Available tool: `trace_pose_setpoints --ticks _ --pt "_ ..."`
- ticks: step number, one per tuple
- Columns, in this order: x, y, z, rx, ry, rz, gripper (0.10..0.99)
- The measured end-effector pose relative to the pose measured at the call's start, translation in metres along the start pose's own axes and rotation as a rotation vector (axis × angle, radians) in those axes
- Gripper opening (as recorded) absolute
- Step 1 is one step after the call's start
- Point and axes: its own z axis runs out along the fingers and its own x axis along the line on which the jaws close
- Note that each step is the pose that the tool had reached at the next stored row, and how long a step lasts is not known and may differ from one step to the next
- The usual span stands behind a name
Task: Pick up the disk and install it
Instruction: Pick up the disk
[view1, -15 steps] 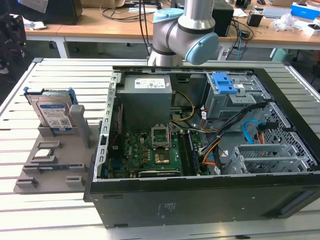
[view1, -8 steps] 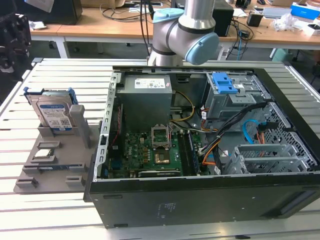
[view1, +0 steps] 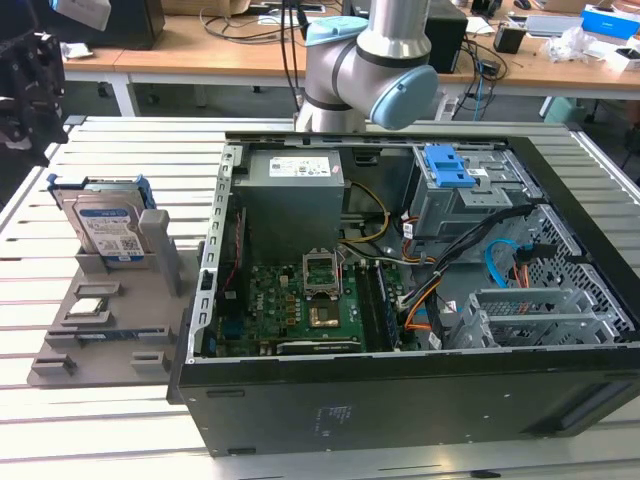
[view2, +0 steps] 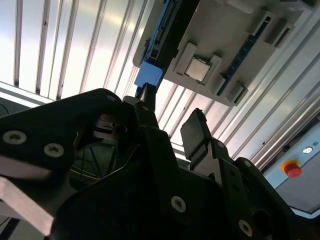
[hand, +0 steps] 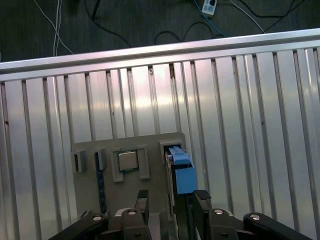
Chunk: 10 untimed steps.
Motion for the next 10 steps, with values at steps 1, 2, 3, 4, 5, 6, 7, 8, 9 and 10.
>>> trace_pose_setpoints --ticks 1,2,3,4,5,6,7,8,9,10 --pt "0.0000 -0.0001 0.0014 0.000 0.0001 0.000 0.482" --pt "0.0000 -0.0002 0.0020 0.000 0.0001 0.000 0.482" --pt "0.0000 -0.0002 0.0028 0.000 0.0001 0.000 0.482" --pt "0.0000 -0.0004 0.0053 0.000 0.0001 0.000 0.482" --pt "0.0000 -0.0004 0.0062 0.000 0.0001 0.000 0.482" --pt "0.0000 -0.0005 0.0068 0.000 0.0001 0.000 0.482" --pt "0.0000 -0.0005 0.0075 0.000 0.0001 0.000 0.482" --pt "0.0000 -0.0006 0.0089 0.000 0.0000 0.000 0.482" --pt "-0.0001 -0.0006 0.0098 0.000 0.0000 0.000 0.482" --pt "-0.0001 -0.0006 0.0104 0.000 0.0001 0.000 0.482"
